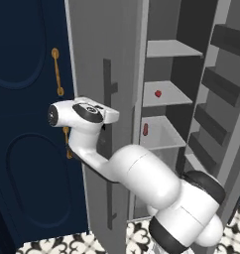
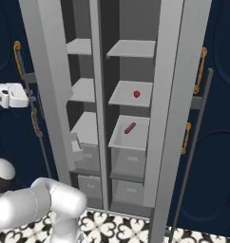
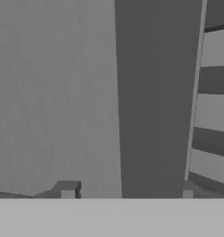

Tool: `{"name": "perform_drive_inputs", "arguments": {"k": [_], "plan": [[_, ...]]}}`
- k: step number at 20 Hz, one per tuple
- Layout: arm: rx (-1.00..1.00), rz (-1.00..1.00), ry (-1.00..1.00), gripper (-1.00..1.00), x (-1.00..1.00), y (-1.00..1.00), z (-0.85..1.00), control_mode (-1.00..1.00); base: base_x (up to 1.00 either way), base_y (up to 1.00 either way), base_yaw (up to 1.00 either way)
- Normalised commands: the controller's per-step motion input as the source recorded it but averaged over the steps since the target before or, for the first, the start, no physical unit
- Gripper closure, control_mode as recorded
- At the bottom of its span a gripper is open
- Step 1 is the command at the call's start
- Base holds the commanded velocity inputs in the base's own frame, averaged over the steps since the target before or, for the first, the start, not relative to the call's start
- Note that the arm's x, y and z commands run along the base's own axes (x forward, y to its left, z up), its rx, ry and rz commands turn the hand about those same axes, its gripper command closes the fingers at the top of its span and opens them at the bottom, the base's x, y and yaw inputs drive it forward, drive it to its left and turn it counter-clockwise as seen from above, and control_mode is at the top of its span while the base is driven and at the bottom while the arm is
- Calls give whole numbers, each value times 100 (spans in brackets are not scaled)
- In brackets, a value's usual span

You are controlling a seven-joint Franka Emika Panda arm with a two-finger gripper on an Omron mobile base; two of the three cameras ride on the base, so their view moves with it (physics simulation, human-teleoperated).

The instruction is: Take the strawberry from the fridge and place it on top of the pancake, located on the dining counter.

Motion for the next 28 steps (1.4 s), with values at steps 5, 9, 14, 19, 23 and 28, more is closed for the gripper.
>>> {"name": "perform_drive_inputs", "arguments": {"k": [5, 9, 14, 19, 23, 28], "plan": [[0, 9, -2, -100, -28, 25, -16, -100, 0, 0, 0], [0, 4, 6, -100, -51, 8, -2, -100, 0, 0, 0], [3, 12, 6, -100, -53, 8, 0, -100, 0, 0, 0], [42, 13, 2, -100, -96, -88, 0, -100, 0, 0, 0], [85, 21, -1, -100, -25, -100, 6, -100, 0, 0, 0], [94, 16, 13, -100, -2, -100, 13, -100, 0, 0, 0]]}}
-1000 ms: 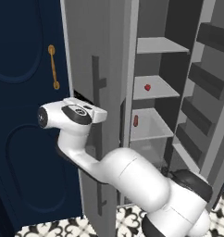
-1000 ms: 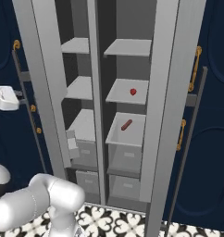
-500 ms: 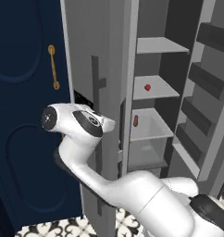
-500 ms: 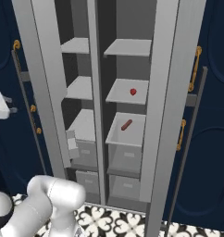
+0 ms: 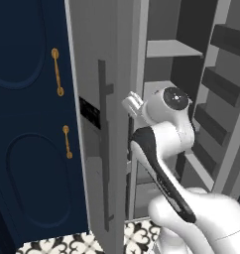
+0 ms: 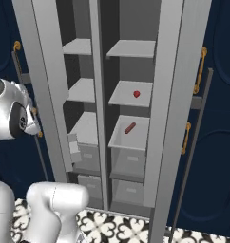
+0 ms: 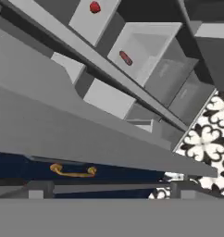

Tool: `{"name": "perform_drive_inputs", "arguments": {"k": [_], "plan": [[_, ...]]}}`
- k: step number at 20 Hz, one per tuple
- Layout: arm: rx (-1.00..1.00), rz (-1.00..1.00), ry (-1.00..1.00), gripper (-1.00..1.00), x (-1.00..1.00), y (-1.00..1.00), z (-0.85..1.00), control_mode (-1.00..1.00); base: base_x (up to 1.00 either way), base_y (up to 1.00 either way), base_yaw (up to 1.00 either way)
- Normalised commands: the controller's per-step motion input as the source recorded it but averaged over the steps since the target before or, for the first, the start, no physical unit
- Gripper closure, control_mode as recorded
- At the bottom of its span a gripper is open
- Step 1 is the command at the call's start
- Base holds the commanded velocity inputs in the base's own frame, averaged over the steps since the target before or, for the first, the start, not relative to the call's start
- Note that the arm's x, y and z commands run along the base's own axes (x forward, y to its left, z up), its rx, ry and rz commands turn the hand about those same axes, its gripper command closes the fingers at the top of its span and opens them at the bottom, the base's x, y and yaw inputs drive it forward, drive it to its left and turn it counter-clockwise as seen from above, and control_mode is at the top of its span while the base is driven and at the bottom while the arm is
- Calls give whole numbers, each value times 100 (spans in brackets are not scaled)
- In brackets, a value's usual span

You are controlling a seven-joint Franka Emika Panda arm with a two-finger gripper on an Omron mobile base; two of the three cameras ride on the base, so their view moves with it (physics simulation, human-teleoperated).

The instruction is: Take the strawberry from the fridge and place it on top of the pancake, located on the dining counter.

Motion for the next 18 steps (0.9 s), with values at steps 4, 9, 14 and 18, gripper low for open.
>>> {"name": "perform_drive_inputs", "arguments": {"k": [4, 9, 14, 18], "plan": [[91, 17, 26, -100, 28, -84, 21, -100, 0, 0, 0], [77, 22, 17, -100, 48, -58, 47, -100, 0, 0, 0], [26, 23, 4, -100, 92, 0, 11, -100, 0, 0, 0], [2, 20, -1, -100, 68, 15, 0, -100, 0, 0, 0]]}}
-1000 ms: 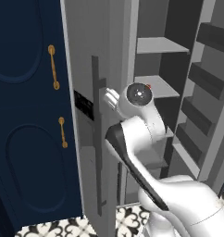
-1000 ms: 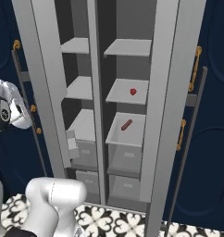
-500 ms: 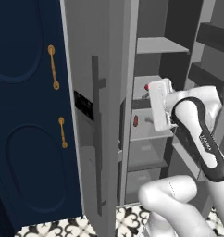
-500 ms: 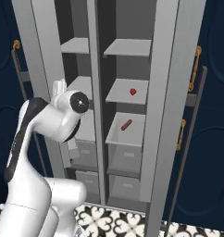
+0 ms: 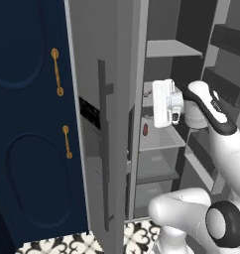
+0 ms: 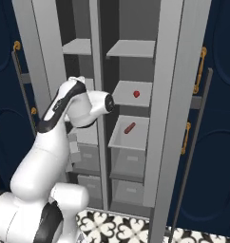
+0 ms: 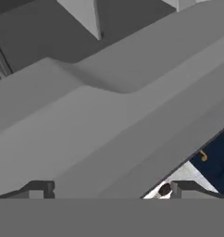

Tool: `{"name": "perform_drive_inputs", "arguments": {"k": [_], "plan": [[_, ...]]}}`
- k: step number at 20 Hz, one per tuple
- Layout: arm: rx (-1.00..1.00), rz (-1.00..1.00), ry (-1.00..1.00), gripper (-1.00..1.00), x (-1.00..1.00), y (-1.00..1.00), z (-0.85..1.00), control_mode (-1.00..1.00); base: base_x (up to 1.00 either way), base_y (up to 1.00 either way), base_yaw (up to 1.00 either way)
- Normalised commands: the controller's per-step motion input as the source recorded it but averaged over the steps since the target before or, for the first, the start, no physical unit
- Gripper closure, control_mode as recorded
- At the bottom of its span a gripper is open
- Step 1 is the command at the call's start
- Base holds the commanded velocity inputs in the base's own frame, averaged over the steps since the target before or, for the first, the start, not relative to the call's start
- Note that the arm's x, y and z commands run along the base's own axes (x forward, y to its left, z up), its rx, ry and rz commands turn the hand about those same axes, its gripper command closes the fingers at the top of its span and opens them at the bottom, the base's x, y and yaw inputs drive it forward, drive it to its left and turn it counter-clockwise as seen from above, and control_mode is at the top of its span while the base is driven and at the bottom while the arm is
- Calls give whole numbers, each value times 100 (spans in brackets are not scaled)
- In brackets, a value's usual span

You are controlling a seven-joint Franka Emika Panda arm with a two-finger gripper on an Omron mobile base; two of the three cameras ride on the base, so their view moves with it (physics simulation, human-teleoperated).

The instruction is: Take the strawberry from the fridge and place it on top of the pancake, located on the dining counter.

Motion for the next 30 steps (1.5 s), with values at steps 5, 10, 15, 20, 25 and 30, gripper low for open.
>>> {"name": "perform_drive_inputs", "arguments": {"k": [5, 10, 15, 20, 25, 30], "plan": [[0, 17, -3, -100, 50, 32, 0, -100, 0, 0, 0], [0, 1, 0, -100, 6, 39, 0, -100, 0, 0, 0], [0, -4, -4, -100, -10, 44, -6, -100, 0, 0, 0], [0, -4, -2, -100, -13, 54, -7, -100, 0, 0, 0], [0, -4, 0, -100, -14, 59, -11, -100, 0, 0, 0], [0, -3, 0, -100, -14, 62, -18, -100, 0, 0, 0]]}}
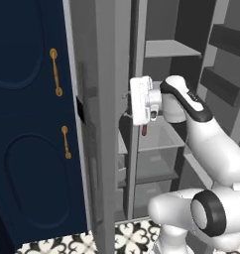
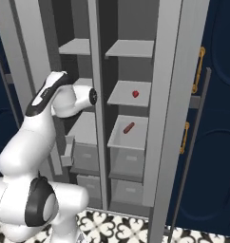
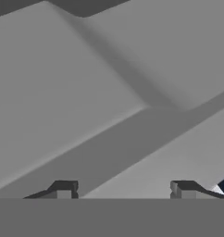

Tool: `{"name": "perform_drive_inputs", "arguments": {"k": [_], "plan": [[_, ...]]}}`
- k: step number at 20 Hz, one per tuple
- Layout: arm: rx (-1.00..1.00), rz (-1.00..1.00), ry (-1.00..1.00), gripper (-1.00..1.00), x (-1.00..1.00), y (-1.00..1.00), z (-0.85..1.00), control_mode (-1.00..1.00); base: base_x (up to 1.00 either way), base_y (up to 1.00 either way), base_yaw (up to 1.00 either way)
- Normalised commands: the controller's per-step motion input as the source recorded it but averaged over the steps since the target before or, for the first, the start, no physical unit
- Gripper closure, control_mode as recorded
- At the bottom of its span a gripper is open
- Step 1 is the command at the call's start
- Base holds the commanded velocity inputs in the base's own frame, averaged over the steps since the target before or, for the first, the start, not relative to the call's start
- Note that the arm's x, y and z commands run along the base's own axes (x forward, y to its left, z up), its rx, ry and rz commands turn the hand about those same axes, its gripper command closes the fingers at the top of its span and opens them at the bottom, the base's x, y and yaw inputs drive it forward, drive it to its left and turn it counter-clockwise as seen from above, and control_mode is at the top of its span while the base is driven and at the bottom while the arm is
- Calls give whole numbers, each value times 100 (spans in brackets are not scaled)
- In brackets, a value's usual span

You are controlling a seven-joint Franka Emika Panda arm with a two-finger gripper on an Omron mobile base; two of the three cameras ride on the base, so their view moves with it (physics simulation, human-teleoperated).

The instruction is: Take the strawberry from the fridge and place it on top of the pancake, located on the dining counter.

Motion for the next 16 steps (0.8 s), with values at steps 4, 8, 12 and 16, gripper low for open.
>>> {"name": "perform_drive_inputs", "arguments": {"k": [4, 8, 12, 16], "plan": [[0, -3, 0, -100, -13, 60, -20, -100, 0, 0, 0], [0, -2, 0, -100, -7, 56, -7, -100, 0, 0, 0], [-2, -2, 0, -100, 0, 53, 0, -100, 0, 0, 0], [-3, -1, 0, -100, -1, 44, 0, -100, 0, 0, 0]]}}
